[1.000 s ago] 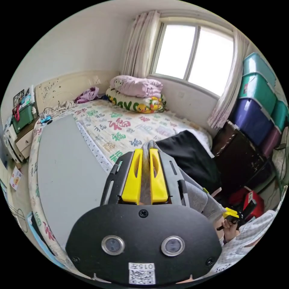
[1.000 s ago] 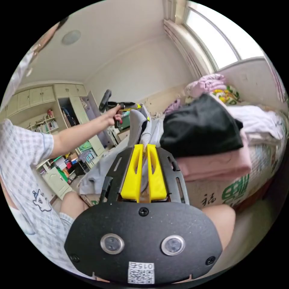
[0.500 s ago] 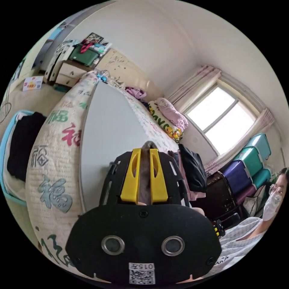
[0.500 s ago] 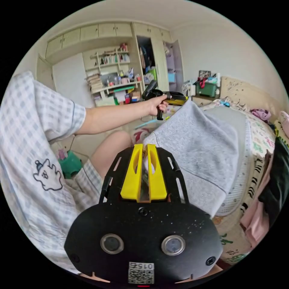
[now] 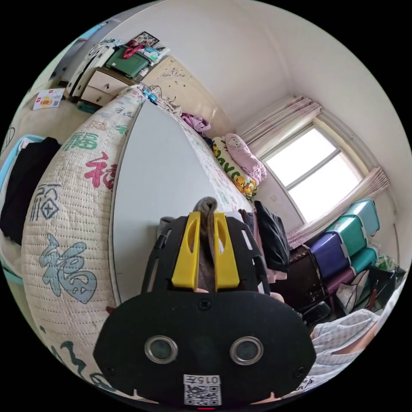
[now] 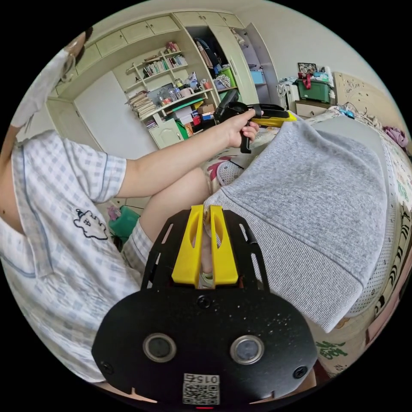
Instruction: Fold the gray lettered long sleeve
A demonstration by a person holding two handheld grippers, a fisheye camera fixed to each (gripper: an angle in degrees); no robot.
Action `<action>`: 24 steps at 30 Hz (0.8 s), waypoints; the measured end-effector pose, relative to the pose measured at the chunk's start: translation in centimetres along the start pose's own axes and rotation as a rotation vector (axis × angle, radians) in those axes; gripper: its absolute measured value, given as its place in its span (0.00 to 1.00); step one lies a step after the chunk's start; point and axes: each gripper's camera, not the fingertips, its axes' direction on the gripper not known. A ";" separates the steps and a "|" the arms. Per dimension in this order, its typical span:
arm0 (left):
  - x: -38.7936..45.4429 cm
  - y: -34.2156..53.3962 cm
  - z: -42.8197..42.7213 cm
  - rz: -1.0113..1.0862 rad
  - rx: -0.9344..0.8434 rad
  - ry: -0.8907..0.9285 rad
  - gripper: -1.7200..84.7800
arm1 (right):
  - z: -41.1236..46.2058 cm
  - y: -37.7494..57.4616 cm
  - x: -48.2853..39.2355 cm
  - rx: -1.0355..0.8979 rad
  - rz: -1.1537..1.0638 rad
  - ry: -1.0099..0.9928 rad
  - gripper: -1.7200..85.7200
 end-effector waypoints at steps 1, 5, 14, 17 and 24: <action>0.5 -0.5 -0.6 0.001 0.024 0.023 0.08 | -1.2 -0.3 -0.7 0.012 -0.011 -0.009 0.05; 2.6 -1.6 -3.4 0.057 0.096 0.010 0.07 | -3.7 -1.9 -4.4 -0.001 -0.105 0.006 0.04; 4.0 -3.7 -3.0 0.085 -0.020 -0.318 0.07 | 3.7 -6.6 -5.8 -0.269 -0.131 0.033 0.05; 4.7 -4.4 -0.9 0.148 -0.113 -0.471 0.07 | 5.3 -7.2 -5.5 -0.346 -0.119 0.083 0.05; 5.0 -5.9 1.2 0.181 -0.180 -0.534 0.08 | 4.3 -9.9 -8.3 -0.398 -0.154 0.193 0.06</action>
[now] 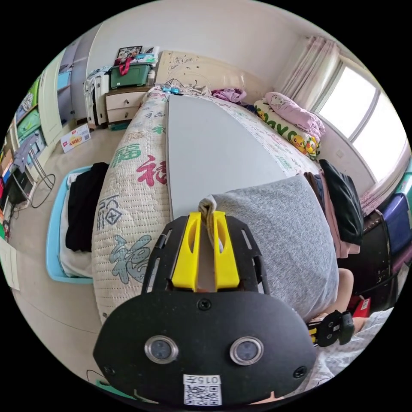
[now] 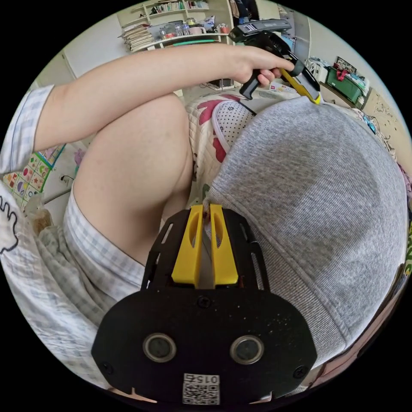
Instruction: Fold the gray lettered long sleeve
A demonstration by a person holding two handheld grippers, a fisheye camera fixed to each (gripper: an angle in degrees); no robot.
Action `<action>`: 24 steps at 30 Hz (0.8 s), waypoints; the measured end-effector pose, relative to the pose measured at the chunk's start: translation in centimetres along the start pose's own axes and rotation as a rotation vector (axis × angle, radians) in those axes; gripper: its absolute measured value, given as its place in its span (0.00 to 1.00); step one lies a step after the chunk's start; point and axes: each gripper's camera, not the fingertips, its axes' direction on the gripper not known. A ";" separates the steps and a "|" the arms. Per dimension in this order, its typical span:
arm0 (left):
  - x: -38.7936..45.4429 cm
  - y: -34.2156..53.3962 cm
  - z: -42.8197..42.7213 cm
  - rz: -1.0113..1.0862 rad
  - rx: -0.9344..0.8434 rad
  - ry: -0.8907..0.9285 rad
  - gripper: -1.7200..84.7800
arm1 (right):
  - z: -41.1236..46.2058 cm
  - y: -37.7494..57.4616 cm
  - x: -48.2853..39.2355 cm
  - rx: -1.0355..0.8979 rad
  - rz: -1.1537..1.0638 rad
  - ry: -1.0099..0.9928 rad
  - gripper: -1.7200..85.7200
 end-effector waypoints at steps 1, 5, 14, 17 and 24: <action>-0.7 -0.2 0.1 -0.023 -0.006 0.030 0.08 | -0.3 -0.2 -0.1 -0.001 0.006 0.004 0.06; -2.7 -1.0 -0.6 -0.097 -0.002 0.105 0.10 | -4.2 -0.8 0.5 0.026 0.136 -0.075 0.08; -9.3 1.2 -4.5 -0.321 0.118 0.451 0.12 | -21.8 6.3 6.2 0.389 0.206 -0.805 0.06; -9.7 1.2 -4.3 -0.308 0.073 0.460 0.15 | -29.2 9.3 11.1 0.665 0.288 -0.805 0.08; -9.6 0.4 -2.3 -0.294 0.011 0.503 0.18 | -37.3 8.3 15.5 0.804 0.519 -0.431 0.17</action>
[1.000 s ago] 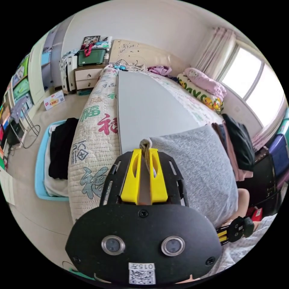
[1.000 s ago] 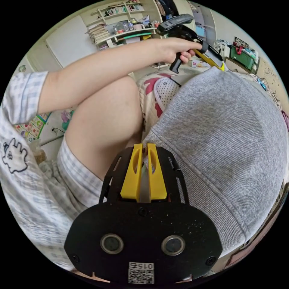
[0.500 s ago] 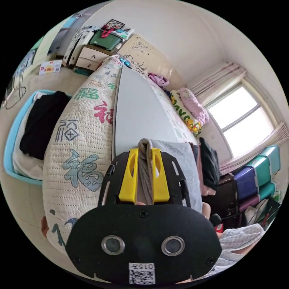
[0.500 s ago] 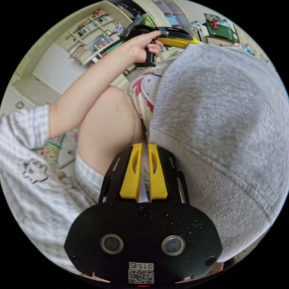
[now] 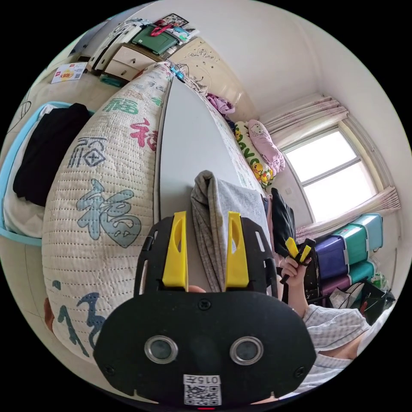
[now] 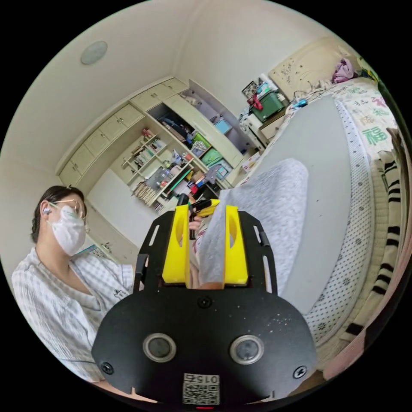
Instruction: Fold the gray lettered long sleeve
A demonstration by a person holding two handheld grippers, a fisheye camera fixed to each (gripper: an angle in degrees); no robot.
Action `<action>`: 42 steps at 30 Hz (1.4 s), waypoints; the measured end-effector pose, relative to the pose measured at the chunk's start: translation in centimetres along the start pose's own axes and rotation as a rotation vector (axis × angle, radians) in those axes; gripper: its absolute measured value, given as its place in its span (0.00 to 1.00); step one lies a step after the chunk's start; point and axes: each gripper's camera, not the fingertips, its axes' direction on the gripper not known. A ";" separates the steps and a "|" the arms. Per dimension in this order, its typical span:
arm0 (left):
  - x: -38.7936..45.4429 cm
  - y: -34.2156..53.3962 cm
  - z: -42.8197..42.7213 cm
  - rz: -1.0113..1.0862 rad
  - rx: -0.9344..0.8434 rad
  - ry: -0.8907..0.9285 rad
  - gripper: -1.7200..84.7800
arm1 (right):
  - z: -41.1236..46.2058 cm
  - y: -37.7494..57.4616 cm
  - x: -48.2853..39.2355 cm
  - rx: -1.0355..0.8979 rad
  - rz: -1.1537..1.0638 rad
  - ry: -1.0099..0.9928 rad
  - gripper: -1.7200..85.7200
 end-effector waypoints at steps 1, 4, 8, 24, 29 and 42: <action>0.2 -0.1 0.3 0.006 -0.005 -0.015 0.18 | 0.6 -0.7 -0.5 0.006 -0.002 0.032 0.17; 0.5 -0.6 1.3 0.024 -0.038 -0.036 0.19 | 2.1 -2.2 -1.5 0.003 0.007 0.116 0.20; 0.2 -1.6 2.5 0.028 -0.065 -0.019 0.20 | 5.0 -4.9 -2.3 -0.012 0.046 0.230 0.21; -2.9 -2.4 5.5 0.016 -0.099 0.040 0.17 | 19.2 -4.1 0.0 -0.266 0.172 0.386 0.25; -4.5 -1.0 6.2 0.008 -0.099 0.058 0.15 | 21.6 0.7 1.0 -0.324 0.208 0.359 0.24; -1.1 6.7 4.1 0.276 0.009 0.213 0.09 | 16.8 22.7 -12.6 -0.091 -0.080 0.326 0.15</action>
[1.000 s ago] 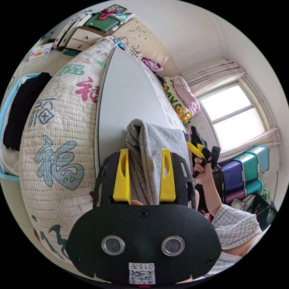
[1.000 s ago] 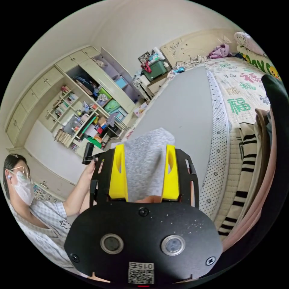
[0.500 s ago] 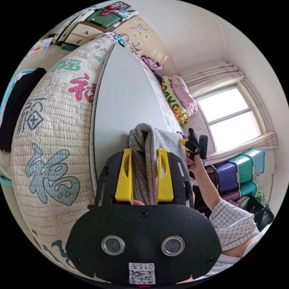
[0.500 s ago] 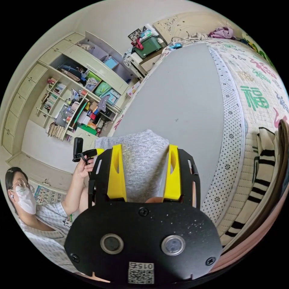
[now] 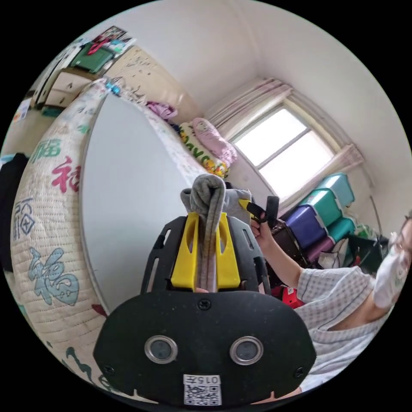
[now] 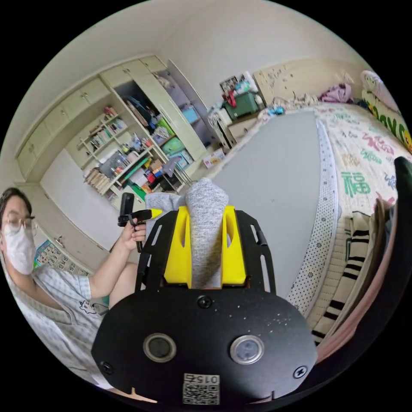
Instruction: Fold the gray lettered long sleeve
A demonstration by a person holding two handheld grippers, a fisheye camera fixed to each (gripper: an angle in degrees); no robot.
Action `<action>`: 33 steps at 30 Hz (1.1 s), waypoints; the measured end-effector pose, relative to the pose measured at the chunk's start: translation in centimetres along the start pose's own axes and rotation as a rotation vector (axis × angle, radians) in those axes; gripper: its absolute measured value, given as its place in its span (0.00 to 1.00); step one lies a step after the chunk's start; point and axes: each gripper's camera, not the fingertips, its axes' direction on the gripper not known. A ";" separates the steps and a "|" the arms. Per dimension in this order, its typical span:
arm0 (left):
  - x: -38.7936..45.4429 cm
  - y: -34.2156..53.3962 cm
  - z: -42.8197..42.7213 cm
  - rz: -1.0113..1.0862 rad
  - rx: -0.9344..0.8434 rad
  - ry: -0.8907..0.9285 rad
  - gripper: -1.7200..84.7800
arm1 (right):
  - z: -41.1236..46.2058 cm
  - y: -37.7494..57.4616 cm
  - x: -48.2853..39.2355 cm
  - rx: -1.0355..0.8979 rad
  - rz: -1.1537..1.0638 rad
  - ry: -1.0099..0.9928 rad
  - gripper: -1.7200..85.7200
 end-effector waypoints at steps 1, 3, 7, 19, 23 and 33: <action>1.5 1.3 -0.4 0.050 0.039 0.060 0.09 | -2.6 3.4 -1.8 0.069 -0.034 -0.021 0.15; 4.0 3.1 -0.8 0.135 0.073 0.150 0.09 | -6.4 9.2 -4.2 0.168 -0.073 -0.042 0.15; 13.0 6.3 -0.4 0.393 0.062 0.177 0.09 | -13.9 23.3 -9.2 0.345 -0.145 -0.027 0.14; 31.3 13.5 13.6 0.664 0.009 0.422 0.08 | -31.6 43.3 -16.5 0.593 -0.303 0.256 0.14; 32.8 10.7 21.1 0.590 0.021 0.492 0.08 | -34.3 38.5 -14.7 0.580 -0.286 0.331 0.14; 21.7 2.9 46.4 0.203 -0.071 -0.143 0.11 | -19.2 15.4 14.6 0.182 0.150 0.826 0.11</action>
